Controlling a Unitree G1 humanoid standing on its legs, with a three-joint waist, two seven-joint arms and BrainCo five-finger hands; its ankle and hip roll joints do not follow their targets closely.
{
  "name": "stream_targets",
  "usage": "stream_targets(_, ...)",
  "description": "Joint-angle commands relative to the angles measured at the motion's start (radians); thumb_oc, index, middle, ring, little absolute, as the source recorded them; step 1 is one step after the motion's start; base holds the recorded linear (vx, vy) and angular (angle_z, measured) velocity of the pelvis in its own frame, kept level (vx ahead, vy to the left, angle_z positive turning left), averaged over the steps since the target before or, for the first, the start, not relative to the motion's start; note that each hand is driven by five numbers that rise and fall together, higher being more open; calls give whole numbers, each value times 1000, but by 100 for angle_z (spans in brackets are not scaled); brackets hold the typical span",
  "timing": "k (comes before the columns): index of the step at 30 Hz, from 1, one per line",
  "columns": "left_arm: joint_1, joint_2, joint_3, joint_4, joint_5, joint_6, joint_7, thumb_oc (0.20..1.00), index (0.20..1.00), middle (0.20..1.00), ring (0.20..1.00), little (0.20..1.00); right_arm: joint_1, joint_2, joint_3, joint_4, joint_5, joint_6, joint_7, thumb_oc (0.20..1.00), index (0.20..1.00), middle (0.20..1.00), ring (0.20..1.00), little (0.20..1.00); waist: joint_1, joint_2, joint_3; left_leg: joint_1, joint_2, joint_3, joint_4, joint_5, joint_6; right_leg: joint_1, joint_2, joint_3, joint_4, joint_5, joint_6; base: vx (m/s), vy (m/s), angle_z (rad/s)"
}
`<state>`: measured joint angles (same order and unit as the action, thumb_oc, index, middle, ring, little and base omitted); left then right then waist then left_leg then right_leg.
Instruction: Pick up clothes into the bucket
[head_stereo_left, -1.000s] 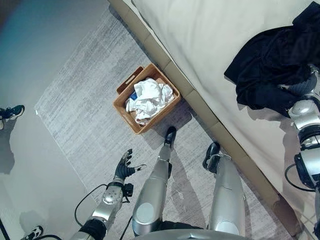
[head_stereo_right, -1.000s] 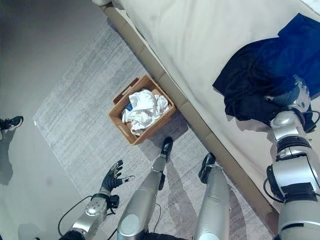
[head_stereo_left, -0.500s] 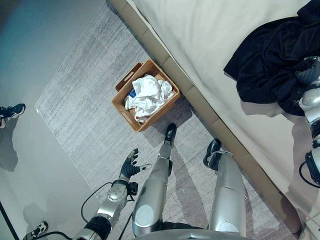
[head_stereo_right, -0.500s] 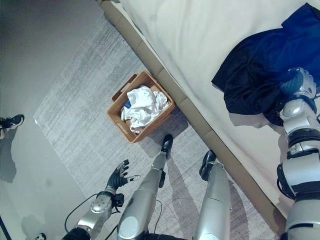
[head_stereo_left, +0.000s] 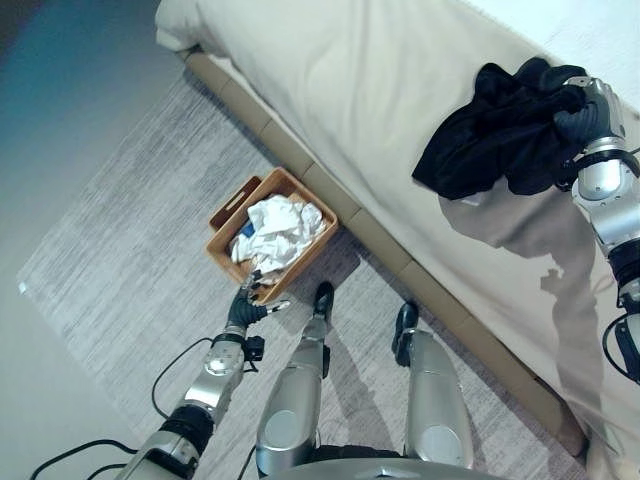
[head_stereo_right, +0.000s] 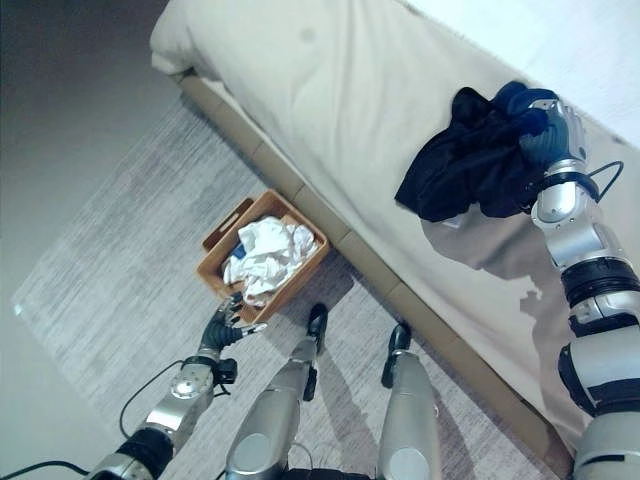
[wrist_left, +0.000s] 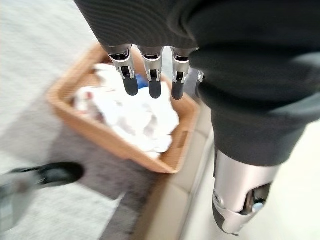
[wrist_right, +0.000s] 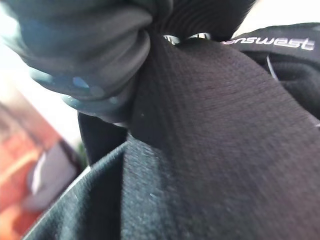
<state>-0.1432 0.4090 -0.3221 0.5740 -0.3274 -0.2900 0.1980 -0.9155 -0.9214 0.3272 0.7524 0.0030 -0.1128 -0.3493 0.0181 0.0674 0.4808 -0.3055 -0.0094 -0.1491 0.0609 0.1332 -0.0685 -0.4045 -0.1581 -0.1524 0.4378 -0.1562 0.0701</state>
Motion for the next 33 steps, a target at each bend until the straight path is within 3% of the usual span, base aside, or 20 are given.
stream_targets(1,9,51,16,-75,61,-48,-10,1000,1000,1000,1000,1000,13,-32,-43,-121,17,-68,-60,200,200,200,200,200,-20,-81,-103,63,-35,40,1,-53,27,132,-3,57,-208,151,65,121,69,-25)
stream_targets(9,-60,155,24,-301,108,-47,-58,1000,1000,1000,1000,1000,147,-36,-116,-312,-18,-77,4,200,200,200,200,200,-47,-96,-265,204,-19,100,-30,-109,32,272,11,78,-312,160,83,137,20,-29)
stream_targets(12,-111,155,19,-330,110,-39,-73,1000,1000,1000,1000,1000,173,-40,-122,-368,-28,-77,43,200,200,200,200,200,-61,-98,-322,247,-14,116,-30,-131,30,316,11,83,-328,155,84,128,-18,-8)
stream_targets(22,-278,92,-86,-390,68,-2,-141,1000,1000,1000,1000,1000,172,-25,-59,-507,83,-88,187,200,200,200,200,200,-83,-111,-439,358,4,160,-30,-177,26,432,22,104,-388,150,84,74,-19,-13)
stream_targets(33,-451,-48,-218,-272,67,37,-139,1000,1000,1000,1000,1000,110,51,22,-718,267,-115,304,200,200,200,200,200,-94,-115,-475,392,16,184,-38,-175,28,456,29,124,-407,166,81,6,-8,-11)
